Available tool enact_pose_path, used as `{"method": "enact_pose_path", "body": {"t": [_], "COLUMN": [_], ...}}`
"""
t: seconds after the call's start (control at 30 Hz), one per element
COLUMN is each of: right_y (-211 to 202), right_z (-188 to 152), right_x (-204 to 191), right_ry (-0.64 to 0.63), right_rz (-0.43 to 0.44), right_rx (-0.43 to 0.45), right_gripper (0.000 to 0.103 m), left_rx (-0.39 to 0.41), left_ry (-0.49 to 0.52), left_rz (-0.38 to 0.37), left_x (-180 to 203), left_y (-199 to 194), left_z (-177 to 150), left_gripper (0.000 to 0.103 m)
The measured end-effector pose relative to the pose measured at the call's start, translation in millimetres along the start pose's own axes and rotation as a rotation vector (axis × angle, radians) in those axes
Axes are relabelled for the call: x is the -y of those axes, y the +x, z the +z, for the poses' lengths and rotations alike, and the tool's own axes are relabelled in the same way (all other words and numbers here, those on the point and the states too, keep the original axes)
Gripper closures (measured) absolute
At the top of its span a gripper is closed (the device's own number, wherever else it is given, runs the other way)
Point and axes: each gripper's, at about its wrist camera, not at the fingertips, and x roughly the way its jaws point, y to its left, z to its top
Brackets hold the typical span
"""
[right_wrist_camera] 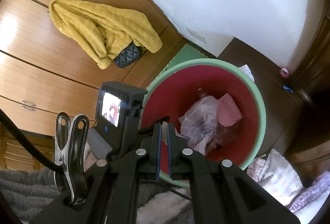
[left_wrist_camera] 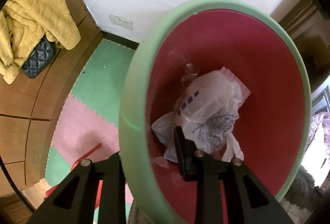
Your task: Collect trash
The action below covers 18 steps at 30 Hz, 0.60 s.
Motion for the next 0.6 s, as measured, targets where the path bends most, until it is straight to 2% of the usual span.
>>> {"method": "enact_pose_path", "body": {"t": [0.4, 0.6], "right_y": [31, 46], "right_z": [16, 25], "right_x": [-3, 0], "right_ry": [0.022, 0.015], "right_rz": [-0.027, -0.046], "right_rx": [-0.050, -0.062], "right_gripper": [0.097, 0.097], "left_rx": [-0.011, -0.043], "left_ry": [0.018, 0.010], "left_rz": [-0.023, -0.004], "left_x": [-5, -10], "left_y": [1, 10], "left_z": [-4, -5], "left_gripper": [0.077, 0.077]}}
